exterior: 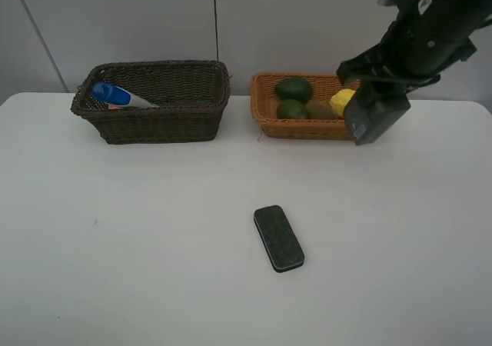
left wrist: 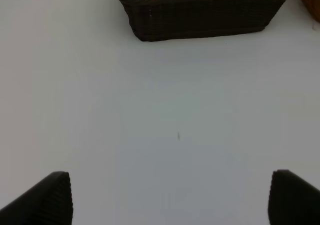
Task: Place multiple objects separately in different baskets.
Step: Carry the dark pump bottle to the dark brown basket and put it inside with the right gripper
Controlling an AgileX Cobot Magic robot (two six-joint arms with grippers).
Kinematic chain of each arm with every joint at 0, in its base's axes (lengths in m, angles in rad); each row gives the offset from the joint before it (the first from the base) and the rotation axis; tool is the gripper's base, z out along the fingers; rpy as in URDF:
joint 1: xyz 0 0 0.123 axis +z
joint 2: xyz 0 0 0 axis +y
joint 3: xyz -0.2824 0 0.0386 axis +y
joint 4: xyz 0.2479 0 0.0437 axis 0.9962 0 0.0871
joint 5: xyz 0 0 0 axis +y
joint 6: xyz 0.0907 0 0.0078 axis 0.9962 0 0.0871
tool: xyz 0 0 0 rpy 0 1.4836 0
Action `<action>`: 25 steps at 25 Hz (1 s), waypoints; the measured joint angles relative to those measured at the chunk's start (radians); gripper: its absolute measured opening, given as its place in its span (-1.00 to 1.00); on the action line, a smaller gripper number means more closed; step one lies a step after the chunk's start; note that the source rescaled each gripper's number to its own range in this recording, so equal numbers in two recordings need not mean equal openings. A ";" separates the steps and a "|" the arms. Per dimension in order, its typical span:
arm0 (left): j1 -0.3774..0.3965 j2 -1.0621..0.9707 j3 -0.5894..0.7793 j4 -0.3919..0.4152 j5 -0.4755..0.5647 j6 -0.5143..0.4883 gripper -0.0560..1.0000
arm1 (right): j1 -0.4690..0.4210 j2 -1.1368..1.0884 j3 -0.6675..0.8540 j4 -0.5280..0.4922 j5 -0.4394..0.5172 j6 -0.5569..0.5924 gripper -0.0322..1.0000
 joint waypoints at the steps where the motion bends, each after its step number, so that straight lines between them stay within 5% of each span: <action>1: 0.000 0.000 0.000 0.000 0.000 0.000 1.00 | 0.000 0.028 -0.049 0.001 0.001 -0.009 -0.94; 9: 0.000 0.000 0.000 0.000 0.000 0.000 1.00 | 0.000 0.233 -0.340 0.154 -0.085 -0.127 -0.94; 19: 0.000 0.000 0.000 0.000 0.000 0.000 1.00 | 0.027 0.503 -0.537 0.816 -0.441 -0.639 -0.94; 25: 0.000 0.000 0.000 0.000 0.000 0.000 1.00 | 0.094 0.670 -0.583 0.875 -0.548 -0.745 -0.94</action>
